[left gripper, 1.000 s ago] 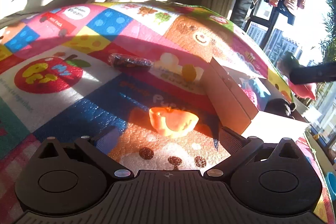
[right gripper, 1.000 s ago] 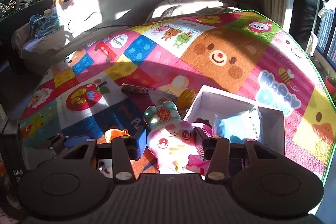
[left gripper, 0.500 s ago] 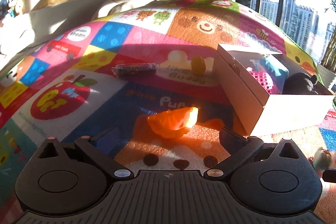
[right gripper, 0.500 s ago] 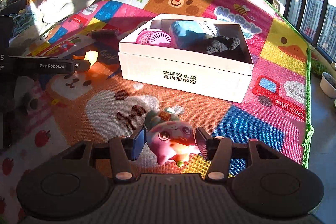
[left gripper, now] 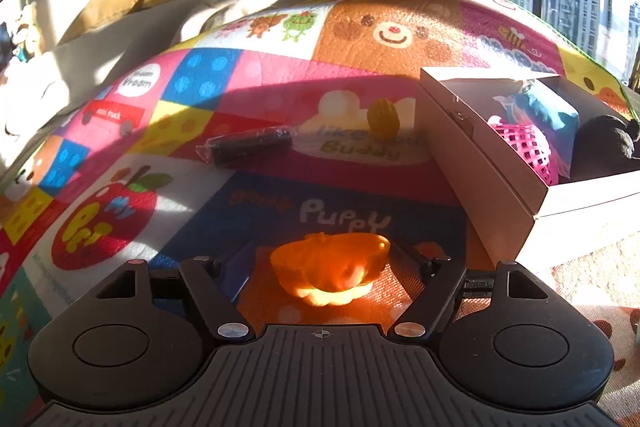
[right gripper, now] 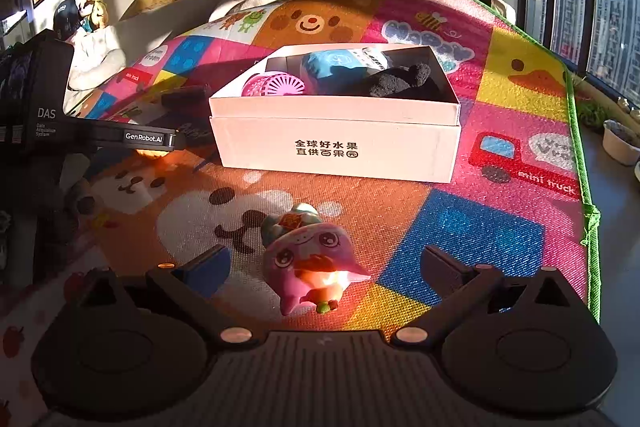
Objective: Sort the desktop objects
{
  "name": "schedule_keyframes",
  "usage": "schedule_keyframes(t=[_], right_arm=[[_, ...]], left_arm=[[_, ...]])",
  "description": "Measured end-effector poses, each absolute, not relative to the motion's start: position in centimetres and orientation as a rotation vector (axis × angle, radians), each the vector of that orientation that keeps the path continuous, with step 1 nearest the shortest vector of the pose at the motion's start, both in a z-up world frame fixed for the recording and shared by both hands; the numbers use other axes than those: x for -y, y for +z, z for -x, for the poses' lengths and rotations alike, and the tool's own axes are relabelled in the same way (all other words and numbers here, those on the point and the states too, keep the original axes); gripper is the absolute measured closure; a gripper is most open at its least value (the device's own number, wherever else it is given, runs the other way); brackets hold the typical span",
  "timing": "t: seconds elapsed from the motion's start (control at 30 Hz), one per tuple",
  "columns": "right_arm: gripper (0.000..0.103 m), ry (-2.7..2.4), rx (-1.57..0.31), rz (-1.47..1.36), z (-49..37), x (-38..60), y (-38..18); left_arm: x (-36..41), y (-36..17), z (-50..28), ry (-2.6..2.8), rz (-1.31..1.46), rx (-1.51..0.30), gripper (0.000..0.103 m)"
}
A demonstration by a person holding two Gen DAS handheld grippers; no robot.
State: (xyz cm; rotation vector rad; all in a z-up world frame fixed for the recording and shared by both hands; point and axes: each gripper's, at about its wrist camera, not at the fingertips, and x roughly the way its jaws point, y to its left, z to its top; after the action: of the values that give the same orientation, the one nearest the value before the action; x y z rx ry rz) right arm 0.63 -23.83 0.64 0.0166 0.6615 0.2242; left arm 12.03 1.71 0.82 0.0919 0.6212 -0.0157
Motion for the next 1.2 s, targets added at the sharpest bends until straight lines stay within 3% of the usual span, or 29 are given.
schedule_keyframes(t=[0.03, 0.4, 0.63, 0.7, 0.77, 0.83, 0.97, 1.13, 1.17, 1.2], right_arm=[[0.0, 0.222, -0.667, -0.024, -0.8, 23.9, 0.6], [0.0, 0.194, -0.698, -0.086, -1.4, 24.6, 0.3], [0.0, 0.185, -0.674, -0.082, -1.0, 24.6, 0.5], [0.0, 0.182, -0.667, -0.079, -0.9, 24.6, 0.6], [0.0, 0.181, -0.662, -0.078, -0.8, 24.6, 0.6], [0.0, 0.183, -0.66, -0.079, -0.9, 24.7, 0.7], [0.0, 0.203, -0.631, -0.08, -0.7, 25.1, 2.4], [0.0, 0.277, -0.457, 0.066, -2.2, 22.5, 9.5], [0.004, 0.279, -0.449, 0.087, -3.2, 21.5, 10.8], [0.015, 0.295, -0.463, 0.105, -4.7, 20.3, 12.0]], left_arm=[[-1.7, 0.8, -12.1, -0.017, -0.093, -0.621, 0.039], [1.3, 4.3, -4.0, -0.368, -0.104, -0.593, 0.039], [3.8, 1.7, -0.8, -0.464, -0.162, -0.693, 0.037], [3.7, 1.3, -1.1, -0.453, -0.149, -0.716, 0.032], [3.5, 1.3, -1.2, -0.455, -0.132, -0.722, 0.013], [3.1, 1.9, -1.2, -0.458, -0.121, -0.703, 0.008], [0.9, 3.5, -2.0, -0.403, -0.072, -0.625, 0.002], [-5.3, 3.7, -5.4, -0.11, 0.047, -0.506, 0.0], [-7.1, 3.4, -6.7, -0.007, 0.061, -0.494, 0.0], [-8.3, 3.2, -7.6, 0.064, 0.073, -0.495, 0.0]])
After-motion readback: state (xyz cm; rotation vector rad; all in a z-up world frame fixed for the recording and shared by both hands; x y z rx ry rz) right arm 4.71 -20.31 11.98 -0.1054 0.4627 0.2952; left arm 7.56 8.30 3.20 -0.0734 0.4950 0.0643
